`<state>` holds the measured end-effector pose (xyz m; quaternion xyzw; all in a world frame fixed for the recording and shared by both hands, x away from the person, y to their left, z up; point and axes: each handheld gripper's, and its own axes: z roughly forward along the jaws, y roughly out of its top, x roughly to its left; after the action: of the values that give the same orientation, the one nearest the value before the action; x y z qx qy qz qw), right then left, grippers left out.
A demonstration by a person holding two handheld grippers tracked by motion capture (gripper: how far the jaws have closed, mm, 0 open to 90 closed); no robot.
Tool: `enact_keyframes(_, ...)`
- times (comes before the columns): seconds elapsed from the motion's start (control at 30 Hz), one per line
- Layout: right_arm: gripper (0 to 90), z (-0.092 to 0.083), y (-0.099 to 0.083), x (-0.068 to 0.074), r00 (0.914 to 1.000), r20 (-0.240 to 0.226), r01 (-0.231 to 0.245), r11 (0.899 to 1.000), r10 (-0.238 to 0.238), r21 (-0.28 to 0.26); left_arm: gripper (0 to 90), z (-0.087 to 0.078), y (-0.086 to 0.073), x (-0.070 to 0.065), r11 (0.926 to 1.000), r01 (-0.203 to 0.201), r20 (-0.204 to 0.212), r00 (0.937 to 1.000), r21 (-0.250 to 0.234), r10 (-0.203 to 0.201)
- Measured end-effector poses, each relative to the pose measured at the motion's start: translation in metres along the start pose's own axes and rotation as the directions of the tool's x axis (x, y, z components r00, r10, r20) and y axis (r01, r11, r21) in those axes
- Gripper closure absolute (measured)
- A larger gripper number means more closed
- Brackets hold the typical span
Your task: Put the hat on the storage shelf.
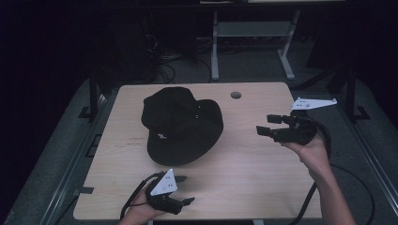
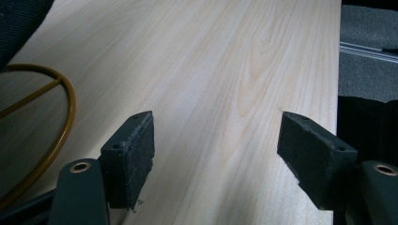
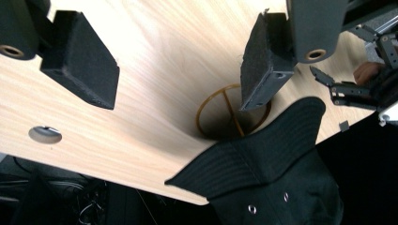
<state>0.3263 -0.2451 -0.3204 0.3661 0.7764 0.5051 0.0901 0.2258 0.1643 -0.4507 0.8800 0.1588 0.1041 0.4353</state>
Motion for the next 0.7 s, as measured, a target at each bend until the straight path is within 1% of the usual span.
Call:
enact_keyframes(0.07,27.3,-0.001,-0.003,0.0,1.0,-0.001,-0.005,1.0,0.005,-0.001,27.2,0.0,0.0,0.0,1.0,-0.002,0.001,1.0,0.001,0.002)
enact_keyframes(0.17,26.9,-0.004,-0.013,-0.002,0.9998,0.0,-0.02,1.0,0.02,-0.008,27.2,0.001,0.0,-0.001,1.0,-0.004,0.002,1.0,0.005,0.004)
enact_keyframes(0.2,26.9,-0.004,-0.013,-0.002,0.9998,0.0,-0.02,1.0,0.02,-0.008,27.2,0.001,0.0,-0.001,1.0,-0.006,0.003,1.0,0.005,0.006)
enact_keyframes(0.27,25.9,-0.006,-0.021,-0.004,0.9997,0.007,-0.025,1.0,0.025,-0.008,27.2,0.001,0.0,-0.001,1.0,-0.002,0.005,1.0,0.004,0.001)
enact_keyframes(0.3,25.9,-0.006,-0.021,-0.004,0.9997,0.007,-0.025,1.0,0.025,-0.008,27.2,0.001,0.0,-0.001,1.0,-0.001,0.005,1.0,0.005,0.001)
enact_keyframes(0.33,25.9,-0.007,-0.027,-0.006,0.9995,0.01,-0.028,1.0,0.028,0.0,27.2,0.001,0.0,-0.002,1.0,-0.002,0.006,1.0,0.006,0.002)
enact_keyframes(0.4,25.9,-0.008,-0.034,-0.008,0.9992,0.016,-0.036,0.999,0.036,0.003,27.2,0.001,0.0,-0.001,1.0,-0.003,0.005,1.0,0.009,0.003)
enact_keyframes(0.43,25.9,-0.008,-0.034,-0.008,0.9992,0.016,-0.036,0.999,0.036,0.003,27.1,0.001,0.0,-0.001,1.0,-0.003,0.005,1.0,0.009,0.003)
enact_keyframes(0.47,25.9,-0.009,-0.041,-0.009,0.999,0.019,-0.042,0.999,0.041,0.003,27.1,0.001,0.0,-0.001,0.9999,-0.006,0.005,1.0,0.008,0.006)
enact_keyframes(0.5,25.9,-0.009,-0.041,-0.009,0.999,0.019,-0.042,0.999,0.041,0.003,27.1,0.001,0.0,-0.001,0.9999,-0.007,0.005,1.0,0.008,0.007)
enact_keyframes(0.57,25.9,-0.011,-0.048,-0.011,0.9986,0.021,-0.049,0.999,0.049,-0.001,27.1,0.001,0.0,-0.001,0.9999,-0.009,0.007,0.9999,0.009,0.009)
enact_keyframes(0.7,25.7,-0.013,-0.062,-0.014,0.9973,0.026,-0.069,0.998,0.069,0.001,27.0,0.002,0.0,-0.003,1.0,-0.003,0.01,0.9999,0.004,0.003)
